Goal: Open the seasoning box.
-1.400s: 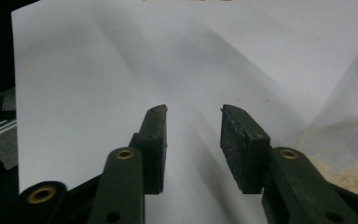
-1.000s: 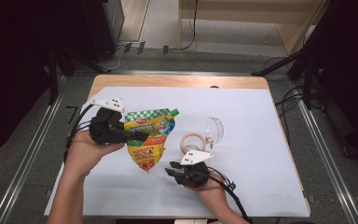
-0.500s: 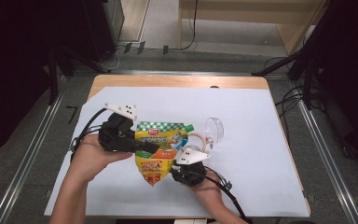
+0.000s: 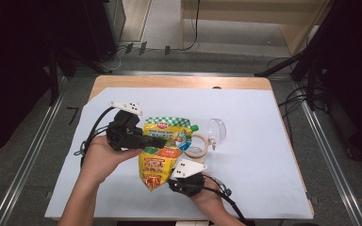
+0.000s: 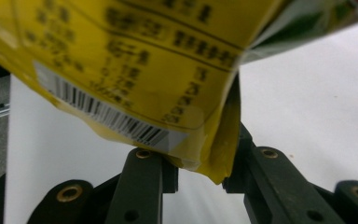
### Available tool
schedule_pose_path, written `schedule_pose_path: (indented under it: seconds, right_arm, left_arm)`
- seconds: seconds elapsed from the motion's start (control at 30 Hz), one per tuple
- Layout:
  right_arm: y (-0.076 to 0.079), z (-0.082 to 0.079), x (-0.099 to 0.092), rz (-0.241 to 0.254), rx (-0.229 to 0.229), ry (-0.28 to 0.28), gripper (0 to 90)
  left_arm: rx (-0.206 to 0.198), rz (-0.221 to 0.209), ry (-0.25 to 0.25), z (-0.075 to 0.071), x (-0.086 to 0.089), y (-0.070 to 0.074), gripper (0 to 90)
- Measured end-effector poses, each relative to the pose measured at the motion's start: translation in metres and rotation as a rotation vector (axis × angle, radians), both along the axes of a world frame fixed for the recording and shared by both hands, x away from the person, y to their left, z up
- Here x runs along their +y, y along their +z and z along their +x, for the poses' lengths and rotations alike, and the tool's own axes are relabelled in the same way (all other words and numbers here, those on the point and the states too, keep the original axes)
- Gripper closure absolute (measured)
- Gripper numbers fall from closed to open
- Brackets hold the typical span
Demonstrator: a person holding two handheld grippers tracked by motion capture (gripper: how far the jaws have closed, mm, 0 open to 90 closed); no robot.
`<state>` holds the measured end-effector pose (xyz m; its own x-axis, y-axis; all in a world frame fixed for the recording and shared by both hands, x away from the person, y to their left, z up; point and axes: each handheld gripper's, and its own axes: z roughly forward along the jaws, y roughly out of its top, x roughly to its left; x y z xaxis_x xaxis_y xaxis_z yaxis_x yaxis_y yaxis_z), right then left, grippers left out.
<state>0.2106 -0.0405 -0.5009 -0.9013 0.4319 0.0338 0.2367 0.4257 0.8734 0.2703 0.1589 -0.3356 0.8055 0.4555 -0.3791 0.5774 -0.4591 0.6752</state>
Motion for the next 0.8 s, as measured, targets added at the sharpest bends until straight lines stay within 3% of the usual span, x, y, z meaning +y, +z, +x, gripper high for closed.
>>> schedule_pose_path:
  seconds: [0.23, 0.4, 0.8]
  right_arm:
    - [0.004, -0.007, 0.006, 0.003, 0.02, 0.03, 74.6]
    - [0.008, -0.01, 0.007, 0.02, 0.035, 0.048, 75.1]
    - [0.015, -0.02, 0.013, 0.034, 0.048, 0.102, 75.0]
  left_arm:
    - [0.025, 0.0, 0.036, 0.002, -0.007, -0.006, 82.9]
    - [0.011, 0.003, 0.049, 0.002, -0.01, -0.006, 80.5]
    - [0.028, 0.032, 0.074, 0.005, -0.019, -0.017, 75.2]
